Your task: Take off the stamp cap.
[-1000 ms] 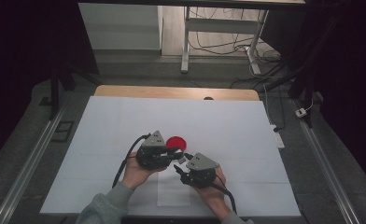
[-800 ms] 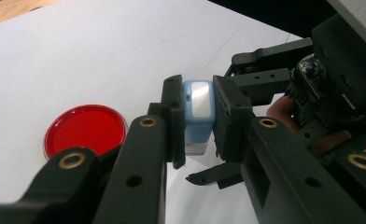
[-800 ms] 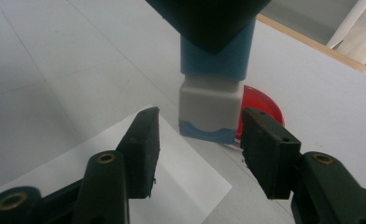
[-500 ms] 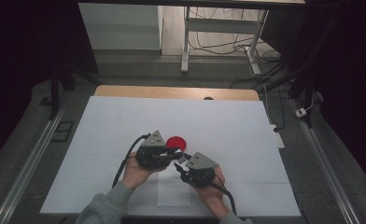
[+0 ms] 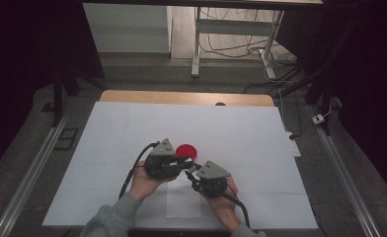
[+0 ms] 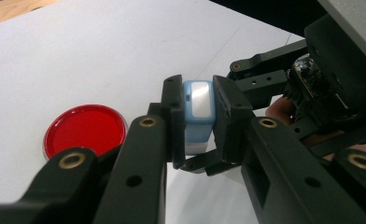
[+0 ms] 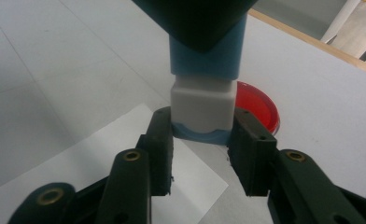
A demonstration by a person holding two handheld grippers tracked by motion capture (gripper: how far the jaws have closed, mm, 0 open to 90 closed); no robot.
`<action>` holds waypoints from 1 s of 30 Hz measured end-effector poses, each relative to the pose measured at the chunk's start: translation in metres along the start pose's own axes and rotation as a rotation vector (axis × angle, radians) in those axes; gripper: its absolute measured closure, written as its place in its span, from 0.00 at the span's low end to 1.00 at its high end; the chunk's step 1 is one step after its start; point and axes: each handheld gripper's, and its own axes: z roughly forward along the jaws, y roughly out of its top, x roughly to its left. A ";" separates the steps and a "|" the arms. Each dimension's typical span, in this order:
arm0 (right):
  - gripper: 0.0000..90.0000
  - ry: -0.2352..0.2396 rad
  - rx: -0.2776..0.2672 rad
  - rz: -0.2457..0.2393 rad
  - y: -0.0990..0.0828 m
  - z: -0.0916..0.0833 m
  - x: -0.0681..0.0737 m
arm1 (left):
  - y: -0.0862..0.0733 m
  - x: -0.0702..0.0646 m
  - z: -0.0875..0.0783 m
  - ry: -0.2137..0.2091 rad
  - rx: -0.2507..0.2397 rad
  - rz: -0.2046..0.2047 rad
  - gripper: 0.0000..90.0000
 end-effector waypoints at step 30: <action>0.72 -0.034 0.003 -0.039 -0.002 0.000 0.003 | -0.001 0.002 0.001 -0.007 -0.002 -0.012 0.84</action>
